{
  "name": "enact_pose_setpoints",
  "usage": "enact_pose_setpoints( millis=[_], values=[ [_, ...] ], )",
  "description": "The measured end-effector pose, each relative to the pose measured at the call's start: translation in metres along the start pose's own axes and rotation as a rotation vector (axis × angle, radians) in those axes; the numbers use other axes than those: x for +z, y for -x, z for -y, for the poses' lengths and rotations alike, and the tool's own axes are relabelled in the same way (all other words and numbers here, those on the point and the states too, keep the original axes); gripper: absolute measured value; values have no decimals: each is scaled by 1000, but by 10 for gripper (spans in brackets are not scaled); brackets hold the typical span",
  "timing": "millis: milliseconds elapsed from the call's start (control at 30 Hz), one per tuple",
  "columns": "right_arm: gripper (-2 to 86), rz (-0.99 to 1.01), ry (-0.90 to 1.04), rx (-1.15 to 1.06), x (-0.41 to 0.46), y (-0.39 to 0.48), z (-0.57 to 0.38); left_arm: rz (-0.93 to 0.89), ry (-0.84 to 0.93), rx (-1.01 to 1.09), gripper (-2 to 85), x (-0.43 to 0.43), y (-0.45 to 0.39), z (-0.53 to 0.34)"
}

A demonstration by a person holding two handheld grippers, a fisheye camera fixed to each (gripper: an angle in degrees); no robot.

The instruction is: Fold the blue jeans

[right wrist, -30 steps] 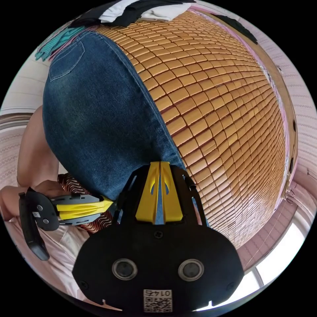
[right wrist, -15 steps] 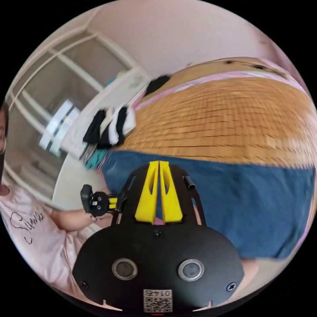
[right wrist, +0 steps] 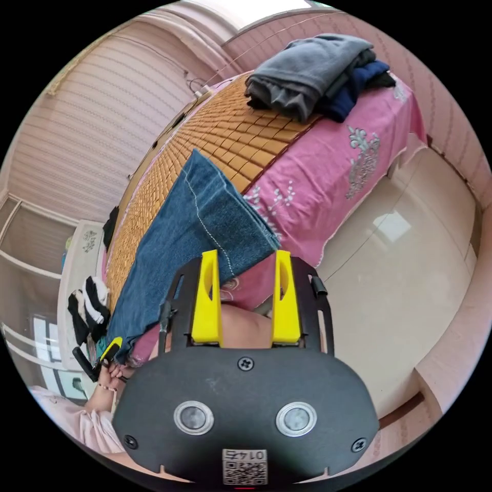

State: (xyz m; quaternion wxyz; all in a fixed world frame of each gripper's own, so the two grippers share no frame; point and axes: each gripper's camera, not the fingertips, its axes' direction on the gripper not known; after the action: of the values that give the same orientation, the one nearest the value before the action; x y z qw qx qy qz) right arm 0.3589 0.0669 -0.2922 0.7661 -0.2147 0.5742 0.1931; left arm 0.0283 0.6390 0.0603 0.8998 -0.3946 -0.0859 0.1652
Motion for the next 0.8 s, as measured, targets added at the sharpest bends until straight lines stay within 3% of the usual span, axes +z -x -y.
enact_pose_setpoints(
  millis=[200, 267, 567, 733, 800],
  values=[
    [67, 29, -62, -4, -37, -12, 5, -101, -31, 48, 57, -5, -13, 26],
    [41, 137, -128, -23, -59, -22, 1, -142, -23, 96, 78, 7, -23, 50],
    [14, 312, -212, -81, -95, -45, -7, -126, 78, 526, 111, 128, -142, 224],
    [11, 371, -276, -158, -115, -46, -5, 38, 377, 576, 110, 245, -155, 258],
    [10, 385, -306, -168, -123, -47, -5, 22, 369, 554, 103, 254, -151, 263]
  ],
)
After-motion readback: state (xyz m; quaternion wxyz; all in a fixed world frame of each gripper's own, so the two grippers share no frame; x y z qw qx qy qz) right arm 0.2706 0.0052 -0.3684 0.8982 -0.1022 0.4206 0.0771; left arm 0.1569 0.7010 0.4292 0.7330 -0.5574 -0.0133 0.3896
